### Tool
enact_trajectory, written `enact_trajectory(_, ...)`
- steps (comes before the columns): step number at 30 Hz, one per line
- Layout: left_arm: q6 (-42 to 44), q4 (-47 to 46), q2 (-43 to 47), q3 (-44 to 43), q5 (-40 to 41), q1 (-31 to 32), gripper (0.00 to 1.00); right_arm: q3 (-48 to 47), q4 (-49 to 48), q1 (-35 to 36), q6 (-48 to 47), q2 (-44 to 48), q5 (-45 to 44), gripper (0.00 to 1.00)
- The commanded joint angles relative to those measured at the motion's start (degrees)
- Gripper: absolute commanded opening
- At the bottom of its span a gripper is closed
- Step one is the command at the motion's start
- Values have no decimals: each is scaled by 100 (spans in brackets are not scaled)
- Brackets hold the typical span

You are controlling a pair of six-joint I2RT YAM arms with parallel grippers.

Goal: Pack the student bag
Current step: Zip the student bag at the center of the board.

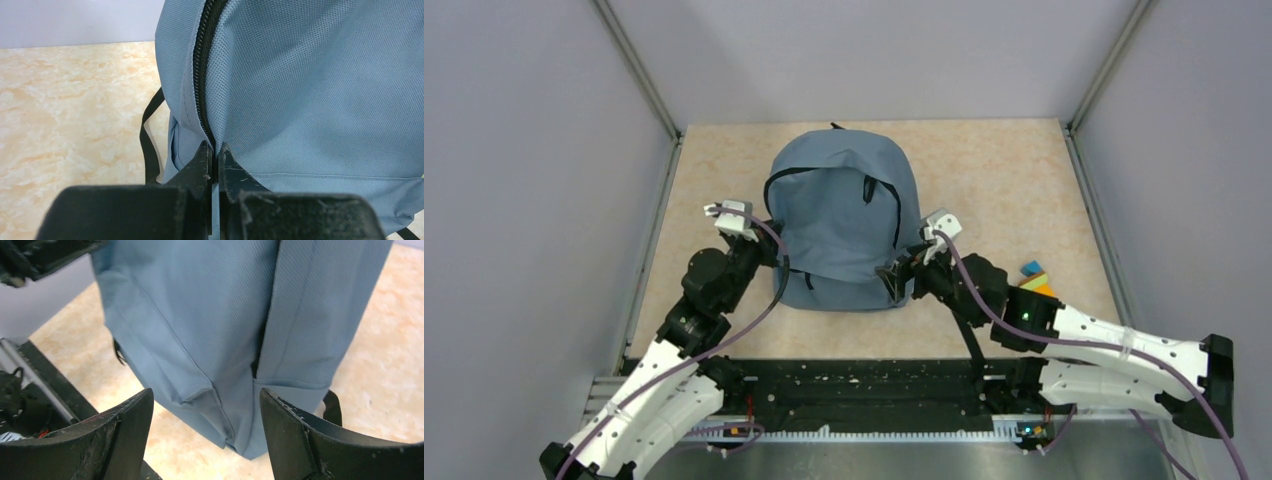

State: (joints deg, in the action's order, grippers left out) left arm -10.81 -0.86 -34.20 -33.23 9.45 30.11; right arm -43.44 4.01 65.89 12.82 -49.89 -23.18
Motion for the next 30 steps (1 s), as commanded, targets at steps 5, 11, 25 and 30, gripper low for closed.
enact_trajectory(5, -50, 69, -49, -281, -98, 47, 0, 361, -578, 22, 893, -431, -307, 76)
enact_trajectory(11, -79, 69, -35, -304, -76, 46, 0, 339, -1100, 32, 990, -942, -393, 80)
enact_trajectory(25, -9, 370, 178, -211, 87, 46, 2, 334, -554, 152, 1080, -1140, -1937, 20)
enact_trajectory(30, 220, 1006, 276, -492, -66, 53, 40, 421, -611, 148, 1031, -854, -1609, 6)
